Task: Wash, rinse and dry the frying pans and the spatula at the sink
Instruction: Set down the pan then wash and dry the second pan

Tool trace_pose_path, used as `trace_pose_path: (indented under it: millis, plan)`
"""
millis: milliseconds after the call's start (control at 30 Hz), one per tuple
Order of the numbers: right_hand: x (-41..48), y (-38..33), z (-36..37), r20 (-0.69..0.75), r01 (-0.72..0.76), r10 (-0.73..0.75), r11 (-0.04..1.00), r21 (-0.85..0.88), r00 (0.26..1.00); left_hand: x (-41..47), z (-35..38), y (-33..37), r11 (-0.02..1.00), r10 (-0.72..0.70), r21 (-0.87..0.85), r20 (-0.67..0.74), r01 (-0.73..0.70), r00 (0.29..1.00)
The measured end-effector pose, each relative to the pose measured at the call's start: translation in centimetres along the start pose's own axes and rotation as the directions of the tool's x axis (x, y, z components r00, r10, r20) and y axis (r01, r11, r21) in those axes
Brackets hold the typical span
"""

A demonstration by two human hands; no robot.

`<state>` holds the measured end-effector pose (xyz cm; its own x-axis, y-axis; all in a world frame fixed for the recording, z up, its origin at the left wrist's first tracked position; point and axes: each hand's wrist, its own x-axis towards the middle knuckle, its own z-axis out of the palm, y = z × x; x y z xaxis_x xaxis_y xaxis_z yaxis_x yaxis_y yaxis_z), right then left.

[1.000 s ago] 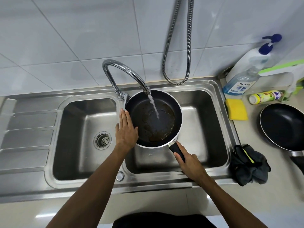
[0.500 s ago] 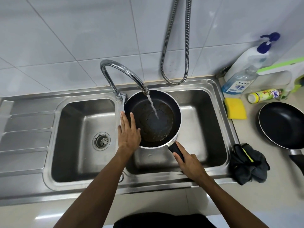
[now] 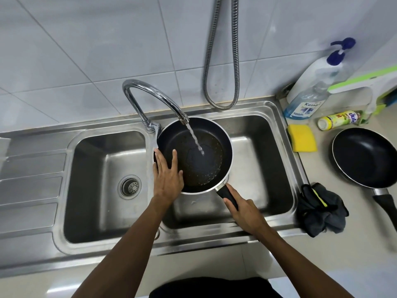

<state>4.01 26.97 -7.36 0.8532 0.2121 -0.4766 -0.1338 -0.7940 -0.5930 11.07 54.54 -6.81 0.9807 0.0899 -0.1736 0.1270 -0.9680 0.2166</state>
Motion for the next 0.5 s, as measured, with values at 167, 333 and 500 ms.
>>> trace_pose_path:
  millis: [167, 333, 500]
  plan:
    - [-0.2, -0.3, -0.2, 0.0, -0.019, 0.019, 1.0, 0.007, 1.0, 0.6, -0.2, -0.7, 0.994, 0.086, -0.071, -0.037, -0.088, 0.996]
    - [-0.1, 0.8, 0.2, 0.011, -0.026, 0.026, 1.0, 0.011, 1.0, 0.5, -0.4, -1.1, 0.995, 0.089, -0.048, -0.067, -0.093, 0.994]
    - [-0.5, 0.5, -0.3, 0.036, -0.066, 0.066, 0.998, -0.019, 0.997, 1.3, -2.0, -1.9, 0.991, 0.132, 0.017, -0.17, -0.131, 0.976]
